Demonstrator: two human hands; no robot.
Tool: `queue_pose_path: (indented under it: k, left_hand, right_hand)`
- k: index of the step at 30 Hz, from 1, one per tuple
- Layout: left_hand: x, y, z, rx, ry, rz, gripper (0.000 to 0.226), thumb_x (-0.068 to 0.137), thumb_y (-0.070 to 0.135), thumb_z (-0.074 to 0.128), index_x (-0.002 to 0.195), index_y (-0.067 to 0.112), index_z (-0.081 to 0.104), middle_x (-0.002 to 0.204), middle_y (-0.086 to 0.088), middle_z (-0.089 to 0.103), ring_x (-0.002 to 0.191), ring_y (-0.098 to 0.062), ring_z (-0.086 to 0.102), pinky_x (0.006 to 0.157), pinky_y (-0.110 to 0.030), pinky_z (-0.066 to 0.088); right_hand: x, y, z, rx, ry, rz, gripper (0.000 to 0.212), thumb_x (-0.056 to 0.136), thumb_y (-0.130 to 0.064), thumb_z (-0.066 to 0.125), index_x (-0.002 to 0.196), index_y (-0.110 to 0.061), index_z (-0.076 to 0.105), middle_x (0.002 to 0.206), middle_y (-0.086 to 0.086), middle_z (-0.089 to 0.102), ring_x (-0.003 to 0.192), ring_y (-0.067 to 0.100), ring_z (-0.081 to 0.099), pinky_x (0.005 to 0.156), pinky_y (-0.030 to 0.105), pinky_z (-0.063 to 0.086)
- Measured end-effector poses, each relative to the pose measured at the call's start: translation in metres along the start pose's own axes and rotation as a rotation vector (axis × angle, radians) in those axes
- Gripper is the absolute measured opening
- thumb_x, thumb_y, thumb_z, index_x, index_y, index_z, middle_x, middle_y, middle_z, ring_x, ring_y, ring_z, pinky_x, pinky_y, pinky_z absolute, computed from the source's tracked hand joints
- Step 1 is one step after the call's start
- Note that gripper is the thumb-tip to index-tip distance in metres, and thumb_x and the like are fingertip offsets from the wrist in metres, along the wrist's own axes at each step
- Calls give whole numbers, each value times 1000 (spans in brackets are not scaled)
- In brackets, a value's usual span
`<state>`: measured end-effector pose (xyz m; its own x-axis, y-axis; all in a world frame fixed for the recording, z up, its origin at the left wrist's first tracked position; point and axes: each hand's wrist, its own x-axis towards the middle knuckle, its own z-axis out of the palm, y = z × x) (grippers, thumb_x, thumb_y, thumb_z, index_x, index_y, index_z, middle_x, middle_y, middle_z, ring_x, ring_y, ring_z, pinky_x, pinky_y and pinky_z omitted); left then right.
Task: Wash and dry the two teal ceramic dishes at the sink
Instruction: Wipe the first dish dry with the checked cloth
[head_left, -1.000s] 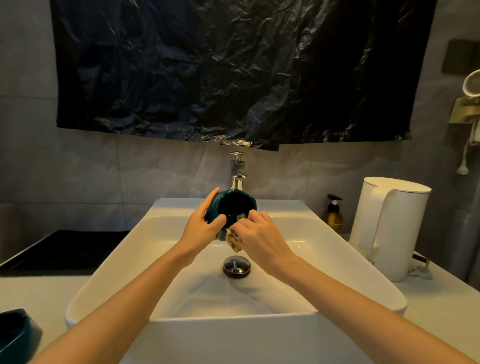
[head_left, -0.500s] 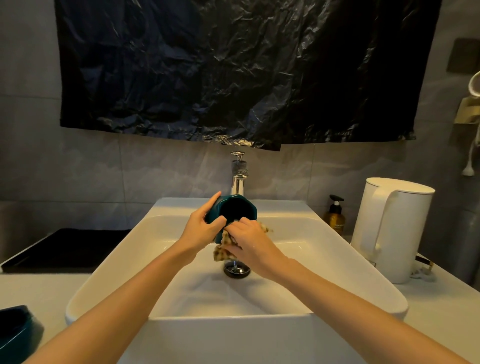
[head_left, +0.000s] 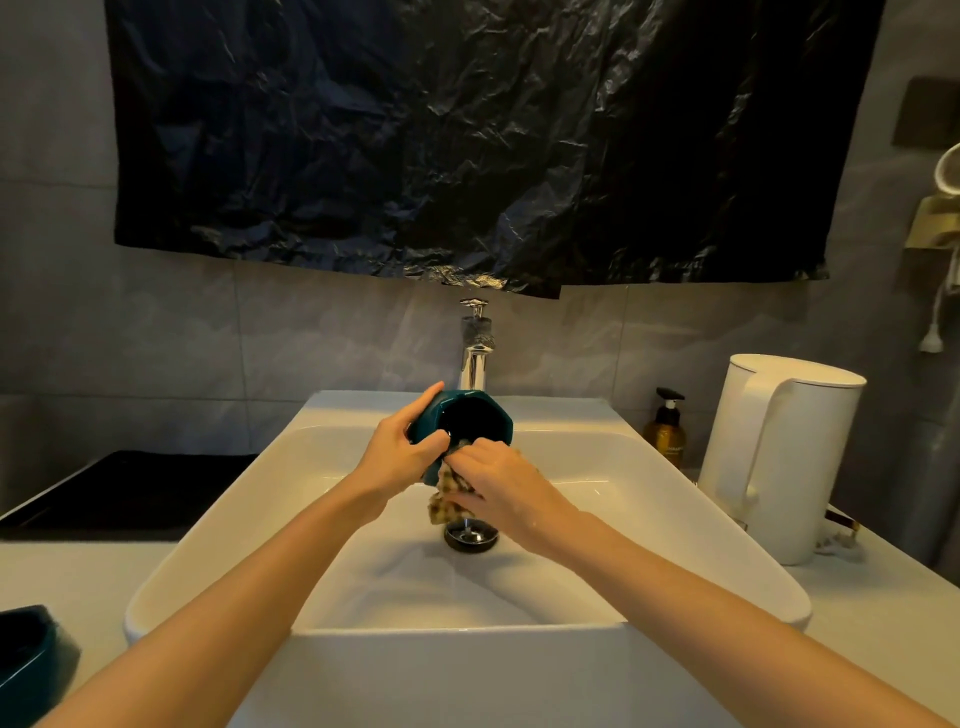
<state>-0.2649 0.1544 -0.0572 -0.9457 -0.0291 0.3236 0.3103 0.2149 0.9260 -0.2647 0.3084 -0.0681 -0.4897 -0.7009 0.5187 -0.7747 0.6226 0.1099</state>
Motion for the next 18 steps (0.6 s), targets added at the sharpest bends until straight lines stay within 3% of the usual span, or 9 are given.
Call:
queue_pose_path:
  k: [2,5,7,9,11,14,18]
  left_hand:
    - [0,1,-3,-11,-6,-23,60,92,5,53,142,33,37,130,-1,49,113,-22,51,81,-35,56]
    - [0,2,-3,41,-43,-38,57,93,9,52,142,34,36,136,-2,45,118,-26,49,85,-40,53]
    - [-1,5,-1,36,-37,-39,54,95,14,50,142,36,34,138,-2,44,116,-23,48,81,-35,54]
    - [-1,5,1,-32,-9,-33,56,95,17,51,142,40,32,138,-2,42,115,-21,47,86,-37,52]
    - [-3,4,3,-79,14,1,63,91,19,58,142,42,29,136,2,42,118,-20,46,92,-39,50]
    - [-5,2,6,-88,49,56,62,88,22,62,140,41,34,131,5,45,117,-17,47,89,-34,52]
    - [-1,2,5,-66,105,9,52,92,17,55,137,39,41,126,2,49,112,-21,51,81,-35,56]
  right_hand:
    - [-2,15,1,-207,-15,-117,22,70,-10,80,89,-8,69,87,8,71,79,25,64,72,34,52]
    - [-7,33,-6,-414,-69,-174,25,65,-13,84,87,-14,72,87,2,72,86,21,66,88,33,51]
    - [-9,32,-10,-469,-41,-207,27,61,-16,87,82,-14,71,83,2,71,80,19,65,84,30,53]
    - [-7,27,-7,-505,19,-245,27,59,-18,88,79,-13,70,79,2,71,75,17,64,76,27,53]
    - [-1,18,-2,-467,90,-213,29,58,-18,89,77,-12,69,75,3,70,70,17,62,70,27,52]
    - [5,10,1,-262,191,-100,34,55,-22,91,75,-10,67,70,3,68,62,18,59,59,25,49]
    - [3,12,1,-164,154,-131,31,59,-18,89,78,-9,66,74,5,69,64,20,61,59,26,49]
